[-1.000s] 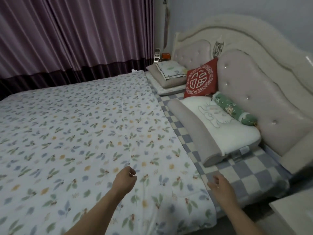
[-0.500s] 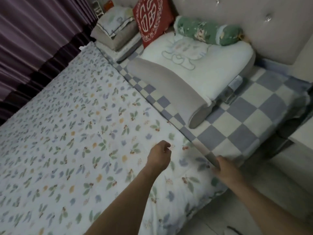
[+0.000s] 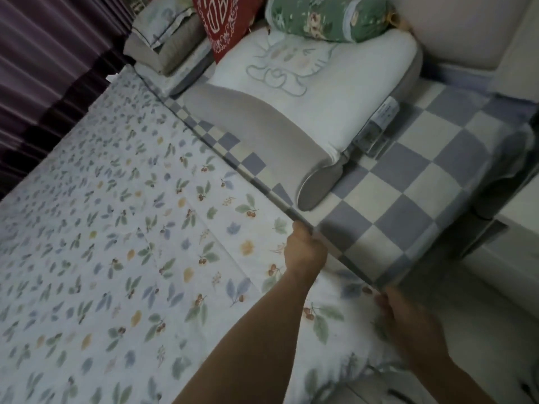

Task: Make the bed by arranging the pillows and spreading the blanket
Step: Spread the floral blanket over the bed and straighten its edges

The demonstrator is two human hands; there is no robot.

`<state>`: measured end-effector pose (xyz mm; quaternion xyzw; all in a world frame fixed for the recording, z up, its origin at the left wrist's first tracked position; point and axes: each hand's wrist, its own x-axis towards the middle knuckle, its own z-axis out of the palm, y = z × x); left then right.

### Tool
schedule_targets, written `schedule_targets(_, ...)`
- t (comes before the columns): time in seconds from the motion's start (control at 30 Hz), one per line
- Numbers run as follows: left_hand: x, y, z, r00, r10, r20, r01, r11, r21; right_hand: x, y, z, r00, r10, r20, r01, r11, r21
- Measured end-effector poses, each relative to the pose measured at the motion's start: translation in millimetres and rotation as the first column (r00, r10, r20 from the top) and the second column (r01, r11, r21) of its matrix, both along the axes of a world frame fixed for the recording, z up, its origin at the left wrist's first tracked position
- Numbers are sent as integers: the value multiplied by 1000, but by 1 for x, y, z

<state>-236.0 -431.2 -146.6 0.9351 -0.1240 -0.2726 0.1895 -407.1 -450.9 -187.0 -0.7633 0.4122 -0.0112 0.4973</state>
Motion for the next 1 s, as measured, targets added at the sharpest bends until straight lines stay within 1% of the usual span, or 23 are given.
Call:
schedule_targets(0.03,-4,0,-2,1000,-16,-12,16,1000,-17,-4,-2,-6,999,6,-44,-4,999,34)
schedule_targets(0.1,-12,5,-5,1000,-30,4,30,997,-69,-5,-4,-16,990,66,-122,-60,997,51)
schedule_targets(0.13,-14,10,-7,999,-30,12,31,995,-95,-4,-2,-19,974,111,-199,-104,994,46)
schedule_targets(0.17,-13,11,-8,999,-37,17,39,992,-123,-1,-6,-20,950,118,-290,-117,993,18)
schedule_targets(0.2,-15,17,-11,999,-48,7,49,989,-139,2,-6,-21,933,103,-346,-120,992,-28)
schedule_targets(0.23,-16,22,-14,998,-59,4,59,987,-148,3,-6,-22,924,106,-368,-143,987,-74)
schedule_targets(0.3,-20,29,-18,998,-65,16,66,985,-160,8,-7,-22,927,118,-357,-174,976,-131)
schedule_targets(0.4,-25,44,-23,999,-32,32,37,983,-179,22,1,-21,925,141,-352,-209,964,-163)
schedule_targets(0.5,-24,62,-30,999,-22,42,30,983,-179,43,12,-32,878,129,-461,-239,952,-190)
schedule_targets(0.63,-20,87,-27,998,-26,53,34,985,-167,51,12,-39,791,138,-596,-360,892,-271)
schedule_targets(0.7,-15,110,-22,997,1,73,10,990,-140,42,7,-40,756,106,-646,-391,865,-316)
schedule_targets(0.77,-10,135,-21,995,44,88,-34,993,-117,31,2,-40,726,87,-682,-400,861,-315)
schedule_targets(0.83,-5,165,-18,990,117,80,-108,988,-106,24,-2,-34,730,64,-680,-379,866,-326)
schedule_targets(0.9,-3,200,-15,987,160,10,-159,986,-56,20,6,-24,747,48,-663,-354,873,-336)
schedule_targets(0.97,-6,233,-16,985,140,-103,-135,989,53,18,18,-12,772,61,-632,-374,848,-375)
schedule_targets(1.0,-10,248,-15,976,143,-164,-125,985,115,19,23,-8,791,59,-608,-354,855,-378)
